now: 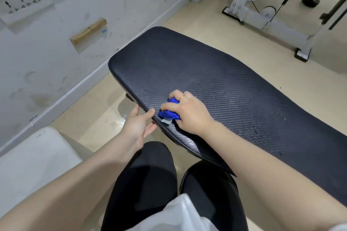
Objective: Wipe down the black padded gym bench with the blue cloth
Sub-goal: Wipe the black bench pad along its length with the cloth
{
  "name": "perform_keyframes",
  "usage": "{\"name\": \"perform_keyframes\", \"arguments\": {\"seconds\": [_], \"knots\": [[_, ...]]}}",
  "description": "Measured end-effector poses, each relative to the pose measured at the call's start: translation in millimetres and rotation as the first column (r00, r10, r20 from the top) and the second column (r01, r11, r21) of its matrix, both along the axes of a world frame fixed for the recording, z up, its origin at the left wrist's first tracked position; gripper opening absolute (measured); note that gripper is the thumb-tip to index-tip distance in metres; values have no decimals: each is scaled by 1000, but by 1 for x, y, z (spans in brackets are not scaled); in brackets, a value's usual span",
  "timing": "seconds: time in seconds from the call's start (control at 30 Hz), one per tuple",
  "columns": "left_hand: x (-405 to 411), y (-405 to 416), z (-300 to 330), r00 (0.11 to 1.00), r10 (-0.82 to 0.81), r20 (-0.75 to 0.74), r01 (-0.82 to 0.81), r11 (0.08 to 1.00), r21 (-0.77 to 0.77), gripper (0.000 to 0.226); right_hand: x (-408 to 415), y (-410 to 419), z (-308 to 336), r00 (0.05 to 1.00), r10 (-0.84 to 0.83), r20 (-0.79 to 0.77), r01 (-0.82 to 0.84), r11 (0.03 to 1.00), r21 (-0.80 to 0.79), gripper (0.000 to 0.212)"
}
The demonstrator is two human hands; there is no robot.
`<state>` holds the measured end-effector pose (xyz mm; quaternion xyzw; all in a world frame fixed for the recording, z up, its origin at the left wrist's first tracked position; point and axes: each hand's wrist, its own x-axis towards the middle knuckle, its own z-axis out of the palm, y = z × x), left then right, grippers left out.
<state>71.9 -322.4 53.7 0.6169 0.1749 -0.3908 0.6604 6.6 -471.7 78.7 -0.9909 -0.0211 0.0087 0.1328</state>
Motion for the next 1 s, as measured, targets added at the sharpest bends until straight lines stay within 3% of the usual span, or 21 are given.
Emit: {"name": "perform_keyframes", "arguments": {"seconds": [0.13, 0.27, 0.43, 0.73, 0.9, 1.0], "knots": [[-2, 0, -3, 999, -27, 33, 27, 1000, -3, 61, -53, -15, 1, 991, 130, -41, -129, 992, 12, 41], [-5, -11, -4, 999, 14, 42, -13, 1000, -11, 53, -65, -23, 3, 986, 153, -66, -153, 988, 8, 42], [-10, -13, -6, 996, 63, 64, -62, 998, -20, 48, 1, -14, -10, 998, -42, 47, 42, 999, 11, 41], [-10, -16, -14, 993, 107, 47, -109, 994, 32, 59, -48, -32, 0, 996, 23, -84, -17, 998, 61, 33], [-13, -26, -6, 986, 156, 62, -161, 983, 86, 60, 13, -26, -8, 995, -94, 37, 95, 995, -19, 30], [-15, -25, -12, 983, 137, 119, -146, 987, 70, 59, 8, -33, -12, 996, -88, 23, 88, 996, -16, 32]]}}
